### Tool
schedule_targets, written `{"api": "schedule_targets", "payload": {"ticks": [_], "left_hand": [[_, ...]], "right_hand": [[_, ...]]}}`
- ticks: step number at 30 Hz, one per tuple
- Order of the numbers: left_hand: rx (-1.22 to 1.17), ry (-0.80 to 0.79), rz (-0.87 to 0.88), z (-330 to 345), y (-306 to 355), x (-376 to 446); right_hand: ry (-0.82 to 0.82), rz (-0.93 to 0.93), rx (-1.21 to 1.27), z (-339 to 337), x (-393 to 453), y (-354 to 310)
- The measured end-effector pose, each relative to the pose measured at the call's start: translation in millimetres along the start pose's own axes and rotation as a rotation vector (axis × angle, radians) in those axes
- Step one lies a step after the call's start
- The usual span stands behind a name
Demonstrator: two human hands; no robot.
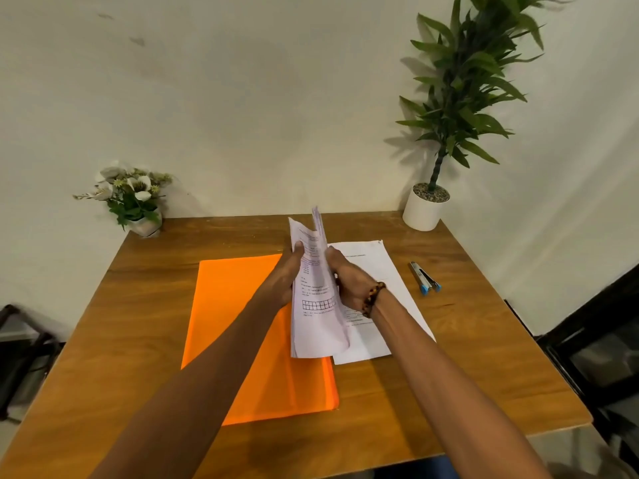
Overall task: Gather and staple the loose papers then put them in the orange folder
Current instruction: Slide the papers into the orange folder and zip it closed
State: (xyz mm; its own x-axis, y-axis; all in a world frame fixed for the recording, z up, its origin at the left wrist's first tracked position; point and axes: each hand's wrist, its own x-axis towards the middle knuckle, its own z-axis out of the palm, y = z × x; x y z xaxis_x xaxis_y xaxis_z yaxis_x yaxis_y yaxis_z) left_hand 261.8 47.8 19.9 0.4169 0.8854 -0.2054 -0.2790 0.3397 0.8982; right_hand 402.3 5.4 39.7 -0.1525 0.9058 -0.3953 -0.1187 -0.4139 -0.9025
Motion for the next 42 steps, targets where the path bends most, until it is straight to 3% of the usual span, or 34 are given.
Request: {"api": "schedule_targets", "payload": {"ticks": [4, 8, 12, 14, 17, 20, 28, 35, 39, 42], "left_hand": [[-0.086, -0.157, -0.106, 0, 2, 0], [-0.009, -0.134, -0.127, -5, 3, 1], [0.286, 0.218, -0.123, -9, 3, 4], [0.556, 0.369, -0.012, -13, -6, 7], [1.216, 0.444, 0.090, -25, -28, 14], [1.389, 0.496, 0.018, -30, -46, 15], [1.496, 0.491, 0.002, -33, -58, 22], [1.466, 0.654, 0.200, -25, -63, 14], [1.341, 0.749, 0.306, -23, -58, 9], [1.101, 0.772, 0.226, -25, -43, 6]], "right_hand": [[0.244, 0.000, -0.066, -6, 22, 17], [0.201, -0.042, 0.165, -18, 9, 15], [0.248, -0.099, 0.298, -36, 8, 13], [0.297, -0.131, 0.354, -46, 7, 10], [0.337, -0.168, 0.423, -60, 5, 6], [0.351, -0.187, 0.493, -67, 4, 5], [0.412, -0.214, 0.506, -68, 3, 9], [0.504, -0.227, 0.504, -61, 6, 15], [0.529, -0.224, 0.504, -64, 5, 15], [0.533, -0.233, 0.505, -68, 6, 8]]}}
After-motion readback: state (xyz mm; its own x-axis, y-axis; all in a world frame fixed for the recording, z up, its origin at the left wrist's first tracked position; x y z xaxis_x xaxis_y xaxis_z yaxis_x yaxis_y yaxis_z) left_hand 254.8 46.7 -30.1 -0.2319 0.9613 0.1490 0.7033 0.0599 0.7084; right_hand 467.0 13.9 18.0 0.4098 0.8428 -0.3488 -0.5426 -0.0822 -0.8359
